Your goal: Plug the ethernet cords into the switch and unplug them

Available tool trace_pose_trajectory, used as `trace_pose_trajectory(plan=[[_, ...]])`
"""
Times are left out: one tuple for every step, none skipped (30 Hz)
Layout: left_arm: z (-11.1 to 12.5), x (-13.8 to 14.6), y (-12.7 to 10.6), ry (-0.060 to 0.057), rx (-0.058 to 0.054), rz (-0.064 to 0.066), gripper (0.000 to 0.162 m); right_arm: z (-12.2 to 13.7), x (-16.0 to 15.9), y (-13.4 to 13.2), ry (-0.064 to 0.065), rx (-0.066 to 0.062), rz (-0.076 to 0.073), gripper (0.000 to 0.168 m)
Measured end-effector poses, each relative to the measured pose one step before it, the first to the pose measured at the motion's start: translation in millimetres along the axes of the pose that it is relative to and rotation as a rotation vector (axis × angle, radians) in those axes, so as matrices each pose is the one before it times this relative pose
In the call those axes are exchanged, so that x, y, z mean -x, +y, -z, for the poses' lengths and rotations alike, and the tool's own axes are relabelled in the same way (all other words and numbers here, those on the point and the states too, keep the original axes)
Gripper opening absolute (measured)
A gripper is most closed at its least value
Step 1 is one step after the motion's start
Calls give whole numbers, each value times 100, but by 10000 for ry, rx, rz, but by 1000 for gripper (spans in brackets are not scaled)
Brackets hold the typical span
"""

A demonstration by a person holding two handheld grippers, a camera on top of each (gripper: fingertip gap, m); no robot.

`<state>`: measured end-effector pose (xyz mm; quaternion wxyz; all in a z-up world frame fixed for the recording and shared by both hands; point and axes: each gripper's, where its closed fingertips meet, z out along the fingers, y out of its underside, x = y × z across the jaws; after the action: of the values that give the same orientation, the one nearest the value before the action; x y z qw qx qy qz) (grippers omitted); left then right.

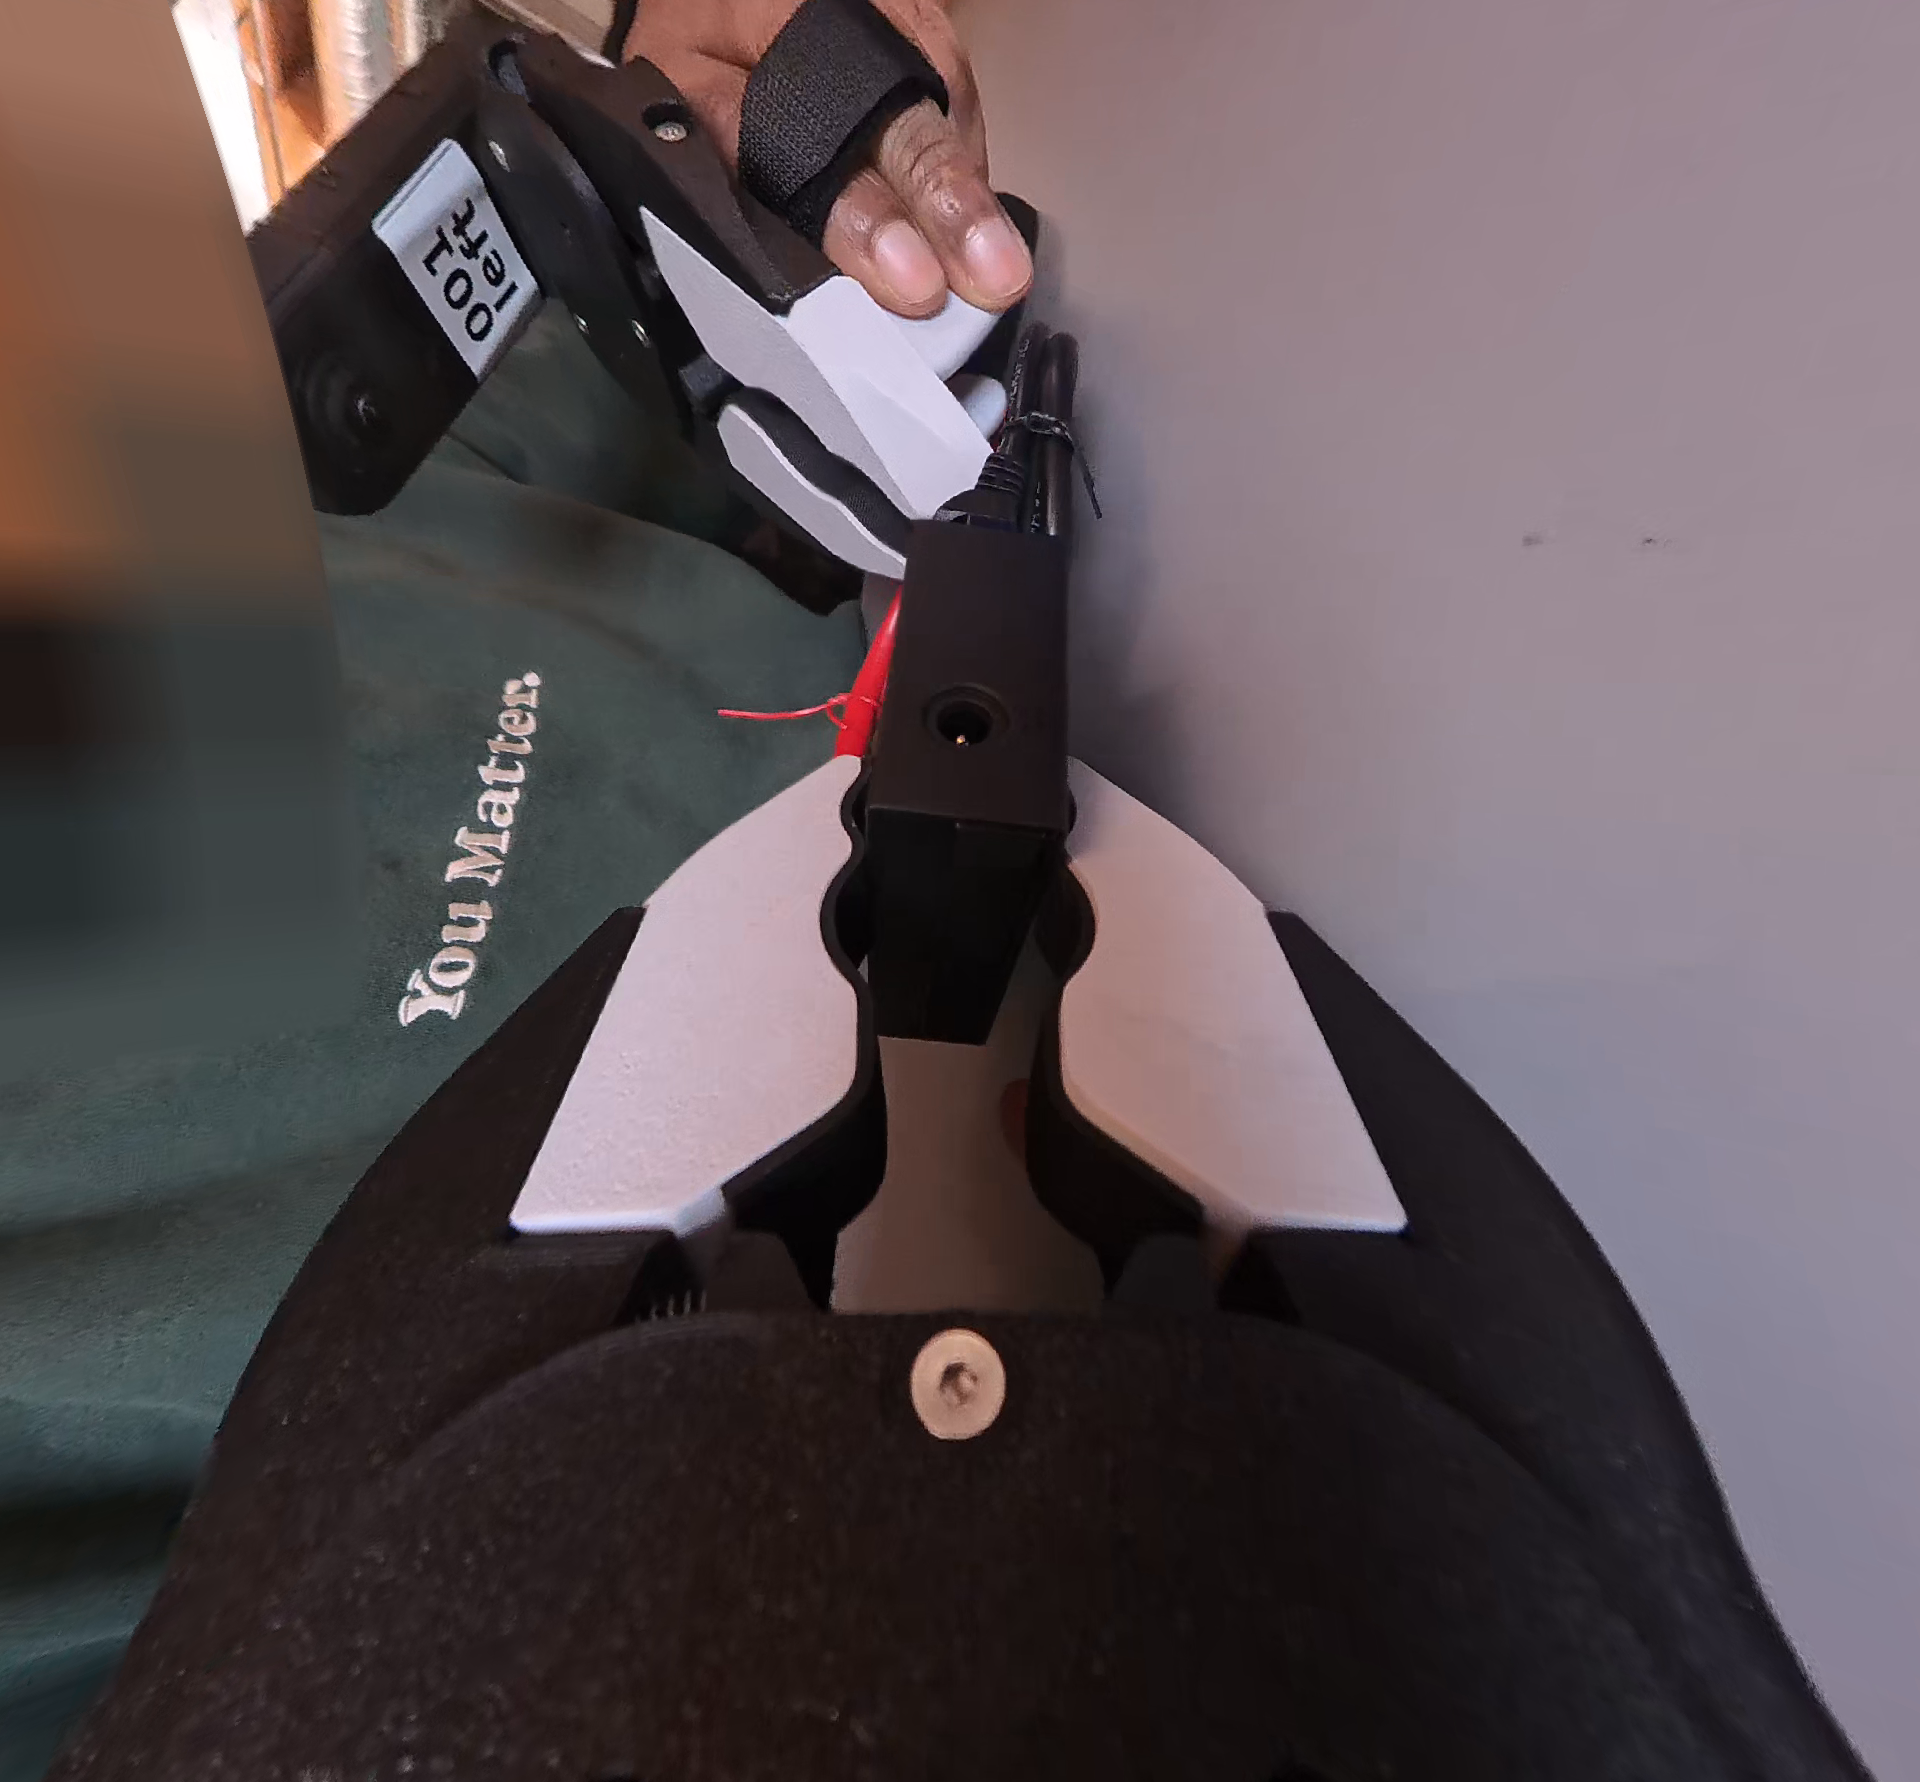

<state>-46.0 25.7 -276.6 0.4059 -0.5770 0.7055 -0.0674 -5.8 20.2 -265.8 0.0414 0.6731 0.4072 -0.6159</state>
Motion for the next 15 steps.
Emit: trace_pose_trajectory(plan=[[164, 103, -156, -148, -70, -35, 12, 23, 110, -51, -121, -59, -21, 29], [124, 94, -67, -154, 0, -64, 12, 22, 39, -62, -71, -57, -21, 29], [105, 117, -33, -149, 16, -49, 12, 51, 26, -62, -56, -41, -48, 29], [52, 30, -56, -54, -6, 21, 12, 44, 68, -17, -107, 3, -58, 29], [-32, -59, -49, 62, 9, 77, 12, 4, 41, 78, -83, 109, -54, 29], [-41, -63, -13, 107, 32, 109, 11, 12, 14, 64, -55, 155, -28, 29], [-37, -111, -16, 166, -3, 64, 11, -19, -9, 94, -47, 172, -22, 29], [3, -130, -71, 151, -42, 80, 11, -16, 22, 89, -65, 169, -63, 29], [-15, -112, -65, 65, -41, 21, 11, -22, 26, 50, -73, 145, -92, 29], [-98, -110, 44, 27, 26, -33, 11, -18, -66, 40, -2, 141, -110, 29], [-138, -179, 74, 63, 58, -16, 11, -39, -139, 88, 91, 202, -59, 29], [-131, -272, -13, 126, 17, 24, 10, -65, -92, 177, 95, 266, -18, 29], [-161, -339, -28, 161, 3, 41, 10, -76, -102, 203, 92, 265, -31, 29], [-131, -269, 52, 118, 45, -30, 10, -106, -108, 169, 107, 229, -34, 29], [-45, -75, 76, 22, 41, -14, 10, -52, -88, 31, 88, 130, -32, 29]])
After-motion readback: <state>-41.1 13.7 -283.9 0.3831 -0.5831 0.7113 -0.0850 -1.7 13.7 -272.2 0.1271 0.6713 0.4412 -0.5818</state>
